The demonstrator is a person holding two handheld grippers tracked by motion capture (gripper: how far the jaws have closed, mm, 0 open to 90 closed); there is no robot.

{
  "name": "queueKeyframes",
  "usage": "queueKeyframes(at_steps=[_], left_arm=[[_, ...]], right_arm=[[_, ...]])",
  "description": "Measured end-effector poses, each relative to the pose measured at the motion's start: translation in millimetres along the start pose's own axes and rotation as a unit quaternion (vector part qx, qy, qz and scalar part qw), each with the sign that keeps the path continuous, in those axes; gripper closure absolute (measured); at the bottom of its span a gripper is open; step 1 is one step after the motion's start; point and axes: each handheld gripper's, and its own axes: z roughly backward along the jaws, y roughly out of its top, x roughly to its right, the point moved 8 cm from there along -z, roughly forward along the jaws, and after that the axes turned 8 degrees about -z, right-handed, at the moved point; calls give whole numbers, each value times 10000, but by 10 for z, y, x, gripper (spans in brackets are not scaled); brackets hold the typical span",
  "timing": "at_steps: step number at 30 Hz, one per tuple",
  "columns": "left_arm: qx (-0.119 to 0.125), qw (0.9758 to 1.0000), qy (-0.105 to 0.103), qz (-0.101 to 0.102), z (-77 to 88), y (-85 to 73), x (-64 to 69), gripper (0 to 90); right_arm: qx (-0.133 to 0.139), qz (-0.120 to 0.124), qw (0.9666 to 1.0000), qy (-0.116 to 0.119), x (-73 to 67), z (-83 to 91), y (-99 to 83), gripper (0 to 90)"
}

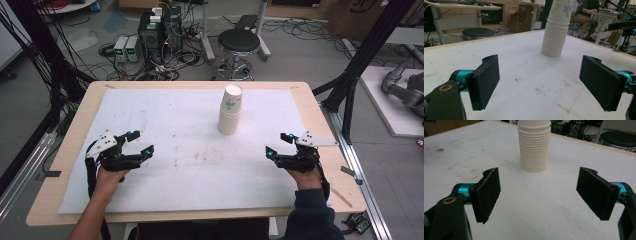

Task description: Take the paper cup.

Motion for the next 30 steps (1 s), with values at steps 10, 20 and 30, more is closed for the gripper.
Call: queueKeyframes(at_steps=[10,20,30], left_arm=[[-20,10000,-72,-11,-21,-24,11,167],[-47,9999,-106,-4,-39,-38,17,170],[-24,9999,-107,24,-43,-36,14,174]], right_arm=[[-112,166,9997,128,-137,-169,384,197],[-242,362,9989,188,-219,-380,841,197],[-459,431,9979,171,-223,-621,1153,196]])
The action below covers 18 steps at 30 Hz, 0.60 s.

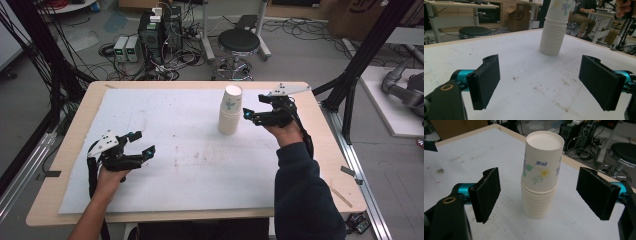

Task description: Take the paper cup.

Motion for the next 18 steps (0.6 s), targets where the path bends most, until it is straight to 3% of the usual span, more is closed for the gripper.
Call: queueKeyframes(at_steps=[8,18], left_arm=[[10,10000,-19,34,-6,-1,1,176],[22,10000,-52,46,-20,-2,13,180]], right_arm=[[-203,-20,9997,102,20,-233,185,196],[-559,59,9984,57,70,-543,322,198]])
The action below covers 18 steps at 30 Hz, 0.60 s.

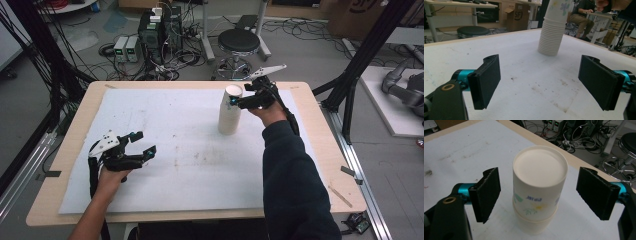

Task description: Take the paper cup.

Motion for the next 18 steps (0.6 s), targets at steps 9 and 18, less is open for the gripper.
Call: queueKeyframes(at_steps=[9,18], left_arm=[[-8,10000,6,-2,-6,-6,-4,183],[-2,10000,39,28,0,-7,-17,187]], right_arm=[[-186,-6,9998,49,6,-199,33,283],[-125,84,9999,67,16,-198,47,352]])
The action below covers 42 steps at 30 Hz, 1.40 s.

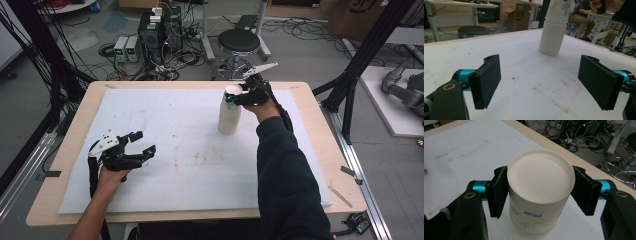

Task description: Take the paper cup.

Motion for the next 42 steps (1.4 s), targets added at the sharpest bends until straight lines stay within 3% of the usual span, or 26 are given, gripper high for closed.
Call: queueKeyframes(at_steps=[4,11,18,24,28,32,36,42], left_arm=[[-24,10000,-14,-19,-1,-2,3,188],[-13,10000,-13,-12,-6,0,9,190],[12,10000,-69,7,-8,8,27,191],[236,9994,-231,46,-2,74,76,159],[139,9995,-269,35,-28,56,108,156],[102,9994,-331,27,-42,43,131,157],[121,9991,-394,27,-54,46,157,158],[165,9974,-702,-56,-103,66,290,157]], right_arm=[[135,42,9999,12,-4,63,34,367],[484,-144,9987,93,12,263,141,375],[927,-61,9957,33,-48,577,338,377],[1049,73,9945,7,-94,862,305,377],[1034,248,9943,-6,-166,1045,185,377],[971,285,9948,146,-248,1171,-35,377],[910,266,9949,353,-361,1184,-303,376],[889,256,9930,729,-563,1097,-709,376]])
